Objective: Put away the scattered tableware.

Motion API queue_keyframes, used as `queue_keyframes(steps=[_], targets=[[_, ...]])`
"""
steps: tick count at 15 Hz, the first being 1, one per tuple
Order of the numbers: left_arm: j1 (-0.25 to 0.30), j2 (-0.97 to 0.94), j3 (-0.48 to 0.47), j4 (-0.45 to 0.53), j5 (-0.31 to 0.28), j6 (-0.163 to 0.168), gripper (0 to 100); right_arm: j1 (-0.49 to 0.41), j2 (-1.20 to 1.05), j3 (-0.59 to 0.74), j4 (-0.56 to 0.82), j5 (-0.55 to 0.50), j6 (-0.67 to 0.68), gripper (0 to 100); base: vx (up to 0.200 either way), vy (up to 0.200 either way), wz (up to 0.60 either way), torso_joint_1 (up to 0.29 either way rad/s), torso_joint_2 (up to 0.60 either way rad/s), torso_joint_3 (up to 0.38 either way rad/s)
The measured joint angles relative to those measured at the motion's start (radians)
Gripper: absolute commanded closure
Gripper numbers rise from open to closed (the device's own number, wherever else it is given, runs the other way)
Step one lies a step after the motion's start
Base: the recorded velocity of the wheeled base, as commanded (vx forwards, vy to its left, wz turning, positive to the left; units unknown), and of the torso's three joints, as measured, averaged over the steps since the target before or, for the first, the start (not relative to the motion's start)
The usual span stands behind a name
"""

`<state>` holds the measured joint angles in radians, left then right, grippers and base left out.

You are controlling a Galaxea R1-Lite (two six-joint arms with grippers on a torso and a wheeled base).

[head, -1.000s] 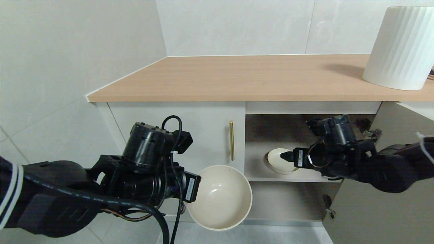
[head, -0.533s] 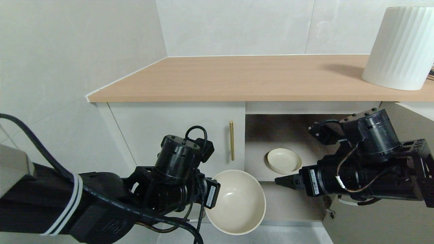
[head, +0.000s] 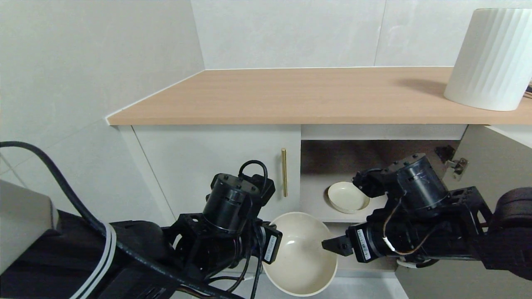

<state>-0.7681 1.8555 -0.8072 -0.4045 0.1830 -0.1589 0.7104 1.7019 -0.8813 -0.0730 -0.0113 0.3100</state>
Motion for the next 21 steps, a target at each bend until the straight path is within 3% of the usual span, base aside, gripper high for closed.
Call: queue_keyframes(steps=[4,5,19,20,21], targets=[[-0.005,-0.002,0.000,-0.001,0.001,-0.005,100,0.014,0.044,-0.004,-0.042,-0.017,0.006,0,0.000,0.000,0.00,0.000,0.00,0.000],[-0.006,-0.002,0.000,-0.001,0.002,-0.004,100,0.014,0.051,-0.004,-0.050,-0.028,0.007,100,0.000,0.000,0.00,0.000,0.00,0.000],[-0.013,-0.009,0.000,0.000,0.009,-0.005,100,0.029,0.099,-0.011,-0.082,-0.042,0.029,100,0.000,0.000,0.00,0.000,0.00,0.000],[-0.013,-0.009,0.002,0.000,0.009,-0.005,0,0.029,0.099,-0.011,-0.082,-0.044,0.029,100,0.000,0.000,0.00,0.000,0.00,0.000],[-0.013,-0.009,0.003,0.000,0.008,-0.005,0,0.029,0.099,-0.011,-0.081,-0.044,0.029,100,0.000,0.000,0.00,0.000,0.00,0.000]])
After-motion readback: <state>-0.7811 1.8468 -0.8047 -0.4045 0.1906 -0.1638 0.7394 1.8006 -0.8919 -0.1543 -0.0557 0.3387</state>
